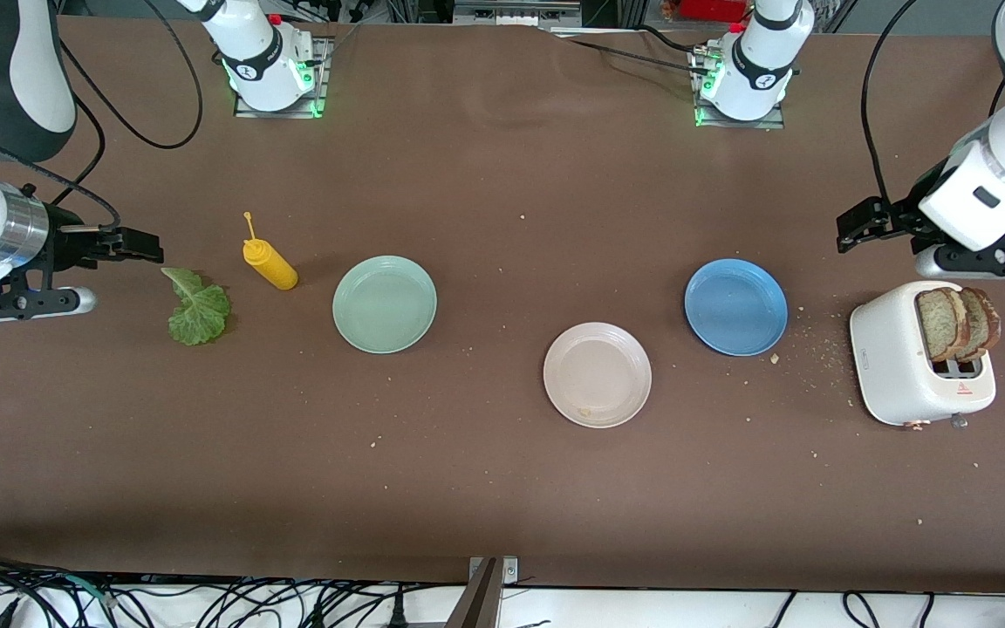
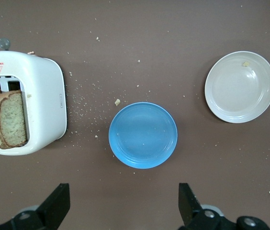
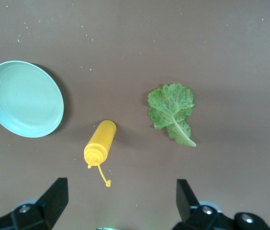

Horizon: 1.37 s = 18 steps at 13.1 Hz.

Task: Make sandwich in beige plate with both arms
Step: 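Lower the left gripper onto a bread slice in the toaster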

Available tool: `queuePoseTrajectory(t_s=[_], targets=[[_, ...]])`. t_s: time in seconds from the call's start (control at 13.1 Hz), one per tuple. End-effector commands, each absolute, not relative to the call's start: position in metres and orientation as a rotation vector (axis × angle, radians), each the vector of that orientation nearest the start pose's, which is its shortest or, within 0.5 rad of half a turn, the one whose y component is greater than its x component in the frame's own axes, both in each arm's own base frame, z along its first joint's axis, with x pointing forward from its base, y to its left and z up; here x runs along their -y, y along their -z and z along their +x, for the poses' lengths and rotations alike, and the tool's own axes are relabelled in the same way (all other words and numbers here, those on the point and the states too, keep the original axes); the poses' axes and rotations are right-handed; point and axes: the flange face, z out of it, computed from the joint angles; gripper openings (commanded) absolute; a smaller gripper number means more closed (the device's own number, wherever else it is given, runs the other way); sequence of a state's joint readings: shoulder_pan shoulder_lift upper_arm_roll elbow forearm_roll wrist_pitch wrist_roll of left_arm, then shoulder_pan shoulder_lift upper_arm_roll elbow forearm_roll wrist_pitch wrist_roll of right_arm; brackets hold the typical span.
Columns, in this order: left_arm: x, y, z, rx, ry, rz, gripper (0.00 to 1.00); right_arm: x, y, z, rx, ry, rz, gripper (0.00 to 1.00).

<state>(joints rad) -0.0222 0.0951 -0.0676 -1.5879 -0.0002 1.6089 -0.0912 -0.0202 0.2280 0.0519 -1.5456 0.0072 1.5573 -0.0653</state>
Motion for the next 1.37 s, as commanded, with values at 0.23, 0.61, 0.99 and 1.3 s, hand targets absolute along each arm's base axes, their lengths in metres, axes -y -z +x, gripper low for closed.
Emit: queuePoseTrajectory(t_s=[0.23, 0.61, 0.99, 1.3], targets=[[0.005, -0.560, 0.593, 0.075, -0.127, -3.092, 1.00, -0.019, -0.504, 0.606, 0.134, -0.345, -3.093, 1.00], [-0.059, -0.533, 0.617, -0.024, -0.021, -3.085, 1.00, -0.019, -0.504, 0.606, 0.134, -0.345, -3.093, 1.00], [-0.088, -0.482, 0.641, -0.033, 0.003, -3.039, 1.00, -0.019, -0.504, 0.606, 0.134, -0.345, -3.093, 1.00], [-0.113, -0.435, 0.647, -0.061, 0.060, -2.963, 1.00, -0.019, -0.504, 0.605, 0.134, -0.347, -3.092, 1.00]])
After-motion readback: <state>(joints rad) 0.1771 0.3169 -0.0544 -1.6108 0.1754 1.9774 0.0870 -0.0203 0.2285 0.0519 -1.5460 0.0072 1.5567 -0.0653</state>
